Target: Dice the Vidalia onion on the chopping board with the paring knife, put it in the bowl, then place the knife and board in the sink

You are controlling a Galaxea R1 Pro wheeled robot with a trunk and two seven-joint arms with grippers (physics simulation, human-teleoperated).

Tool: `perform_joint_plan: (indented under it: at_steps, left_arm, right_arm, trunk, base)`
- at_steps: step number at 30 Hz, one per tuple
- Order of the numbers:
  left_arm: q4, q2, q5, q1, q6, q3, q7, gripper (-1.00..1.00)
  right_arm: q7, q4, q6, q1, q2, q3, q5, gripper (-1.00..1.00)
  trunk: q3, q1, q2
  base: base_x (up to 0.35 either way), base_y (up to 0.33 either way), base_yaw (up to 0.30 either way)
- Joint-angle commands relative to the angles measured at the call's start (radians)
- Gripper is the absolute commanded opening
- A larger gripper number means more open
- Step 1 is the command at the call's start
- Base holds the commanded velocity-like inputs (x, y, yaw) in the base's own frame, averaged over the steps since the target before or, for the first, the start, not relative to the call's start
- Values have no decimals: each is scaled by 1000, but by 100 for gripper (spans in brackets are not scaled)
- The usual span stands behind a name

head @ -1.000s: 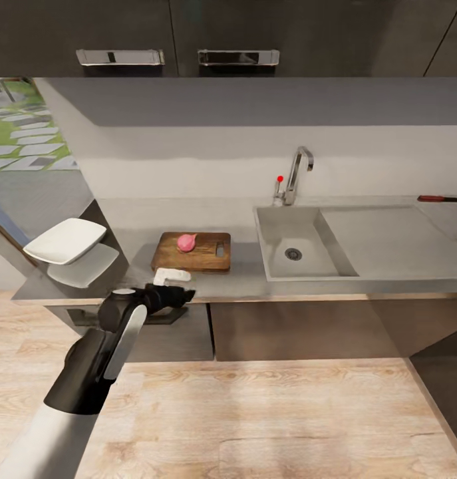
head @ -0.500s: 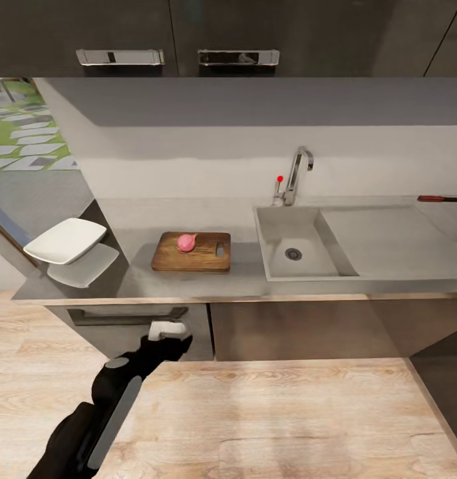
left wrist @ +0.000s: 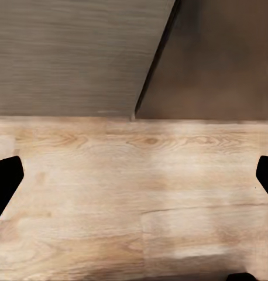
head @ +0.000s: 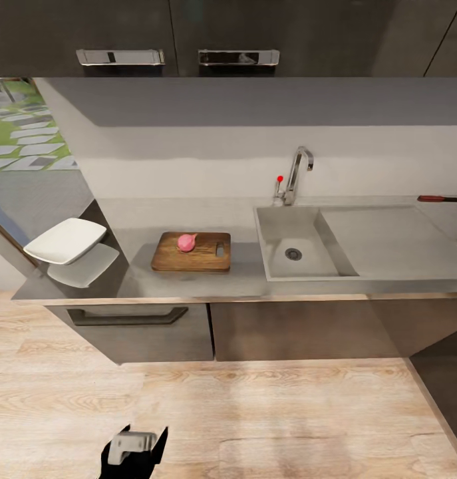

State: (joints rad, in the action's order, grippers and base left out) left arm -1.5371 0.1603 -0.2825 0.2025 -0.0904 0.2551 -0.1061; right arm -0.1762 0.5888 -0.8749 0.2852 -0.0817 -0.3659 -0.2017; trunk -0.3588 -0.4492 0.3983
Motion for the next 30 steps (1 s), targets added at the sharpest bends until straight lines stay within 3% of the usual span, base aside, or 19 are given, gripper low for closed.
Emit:
perform_joint_plan:
  at_steps: [1, 6, 13, 15, 19, 24, 30]
  left_arm:
    - [1, 5, -8, 31, 18, 3, -8, 100]
    - [25, 19, -8, 112, 65, 2, -8, 100]
    - [156, 45, -7, 133, 143, 0, -9, 100]
    - [209, 47, -8, 134, 228, 0, -9, 100]
    - [350, 45, -9, 135, 542, 1, -10, 100]
    - [418, 44, -9, 135, 649, 2, -10, 100]
    - [468, 44, -9, 135, 668, 0, -9, 100]
  right_arm:
    - [-8, 5, -3, 0, -2, -8, -6, 100]
    - [-7, 75, -6, 0, -1, -9, -8, 100]
    - [0, 170, 2, 0, -1, -10, -8, 100]
    - [6, 178, 4, 0, -1, -10, -8, 100]
    - [21, 183, 5, 0, -1, -10, -6, 100]
    - [23, 183, 4, 0, -1, -9, -5, 100]
    - [24, 171, 4, 0, -2, -9, -6, 100]
  trunk:
    - [-1, -1, 2]
    - [-1, -1, 2]
    - [-1, -1, 2]
    - [-1, -1, 2]
    - [-1, -1, 2]
    - [-1, -1, 2]
    - [-1, -1, 2]
  base:
    - [0, 0, 0]
    - [0, 0, 0]
    - [0, 0, 0]
    - [0, 0, 0]
    - [0, 0, 0]
    - [0, 0, 0]
    - [0, 0, 0]
